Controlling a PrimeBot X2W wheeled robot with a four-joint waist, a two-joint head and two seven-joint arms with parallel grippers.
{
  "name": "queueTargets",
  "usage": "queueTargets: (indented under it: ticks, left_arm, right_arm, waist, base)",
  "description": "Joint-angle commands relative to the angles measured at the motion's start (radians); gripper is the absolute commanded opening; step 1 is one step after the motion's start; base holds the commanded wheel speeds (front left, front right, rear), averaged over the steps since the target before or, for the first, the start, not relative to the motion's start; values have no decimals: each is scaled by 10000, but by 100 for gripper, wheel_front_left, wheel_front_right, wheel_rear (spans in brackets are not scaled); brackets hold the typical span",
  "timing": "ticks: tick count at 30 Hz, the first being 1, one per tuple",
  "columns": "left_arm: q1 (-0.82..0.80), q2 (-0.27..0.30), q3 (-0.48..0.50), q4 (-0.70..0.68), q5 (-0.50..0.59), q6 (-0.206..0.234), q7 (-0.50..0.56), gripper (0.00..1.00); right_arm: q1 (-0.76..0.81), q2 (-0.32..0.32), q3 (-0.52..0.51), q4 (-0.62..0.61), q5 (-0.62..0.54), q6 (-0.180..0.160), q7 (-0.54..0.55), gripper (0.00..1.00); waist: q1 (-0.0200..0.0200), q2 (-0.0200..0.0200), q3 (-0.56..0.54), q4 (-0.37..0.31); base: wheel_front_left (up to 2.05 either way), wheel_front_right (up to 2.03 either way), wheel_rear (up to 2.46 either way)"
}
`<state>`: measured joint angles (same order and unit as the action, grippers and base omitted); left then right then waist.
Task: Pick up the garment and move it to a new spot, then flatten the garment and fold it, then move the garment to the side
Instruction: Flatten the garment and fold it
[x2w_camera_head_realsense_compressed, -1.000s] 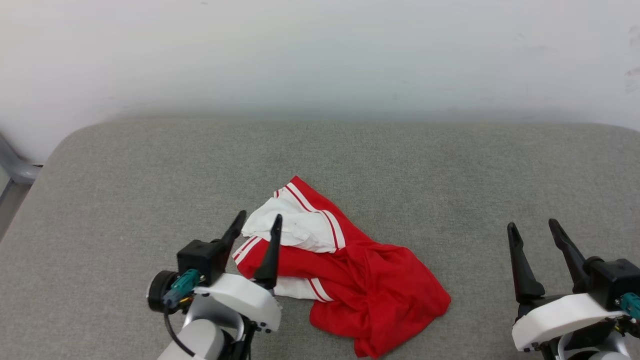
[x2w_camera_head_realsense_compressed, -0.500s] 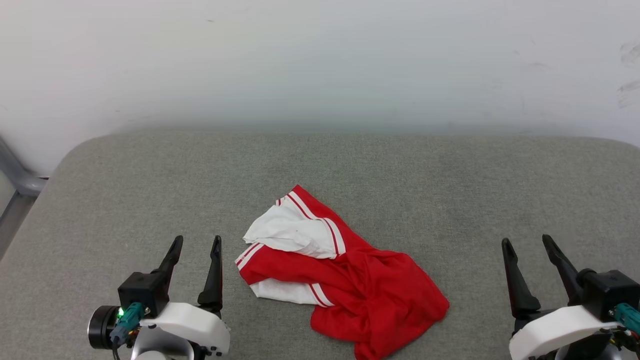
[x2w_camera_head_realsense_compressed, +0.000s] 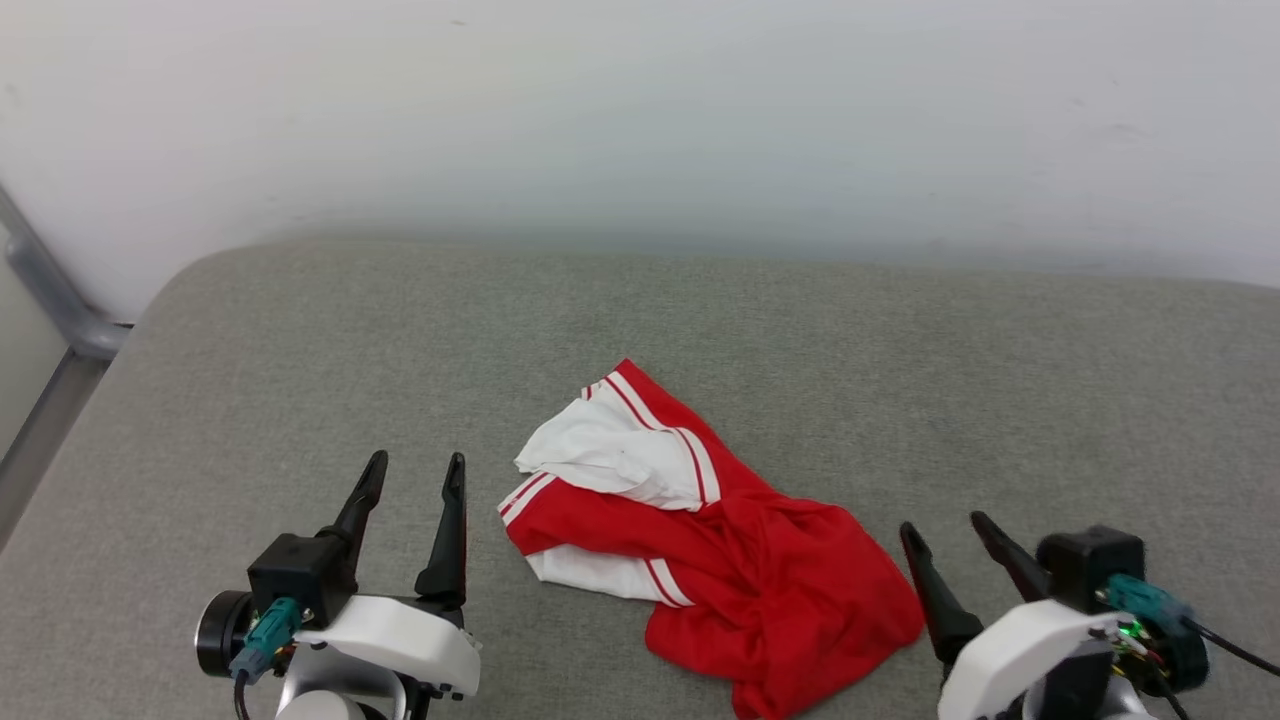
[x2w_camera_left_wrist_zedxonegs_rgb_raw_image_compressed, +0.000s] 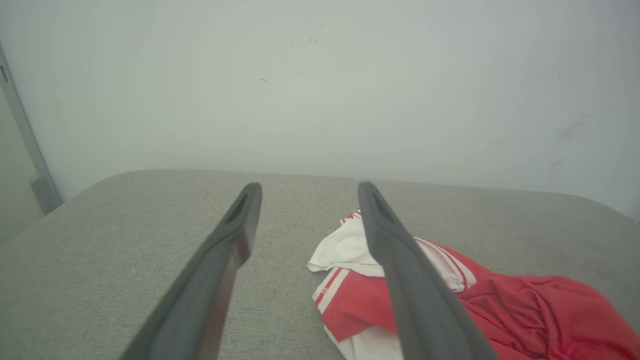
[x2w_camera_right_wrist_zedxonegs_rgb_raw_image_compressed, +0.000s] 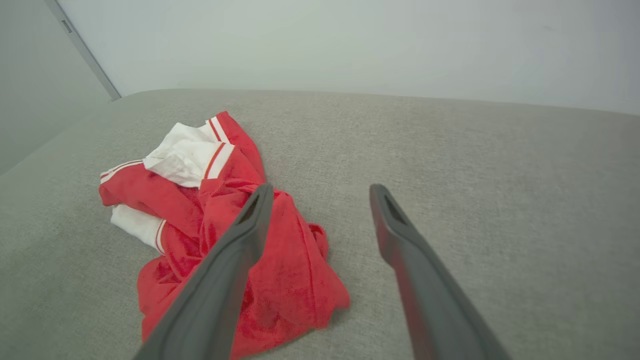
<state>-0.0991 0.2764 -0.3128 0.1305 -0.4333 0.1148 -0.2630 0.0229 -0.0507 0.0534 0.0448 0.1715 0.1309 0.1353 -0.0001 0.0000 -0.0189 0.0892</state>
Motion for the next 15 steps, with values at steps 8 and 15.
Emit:
queueTargets:
  ticks: [8, 15]
  left_arm:
    - [-477, -388, -61, 8, 357, -530, -22, 100]
    - [-843, -820, 72, 130, 652, -968, -23, 100]
  right_arm:
    - [-2044, -335, 1929, 971, 726, -5, 1923, 100]
    - [-4274, -981, 3968, 2336, 1483, -3, 3410, 100]
  waist:
    - [1, 0, 789, 1001]
    - [1, 0, 1364, 1498]
  base:
    - [0, 0, 0]
    - [0, 0, 0]
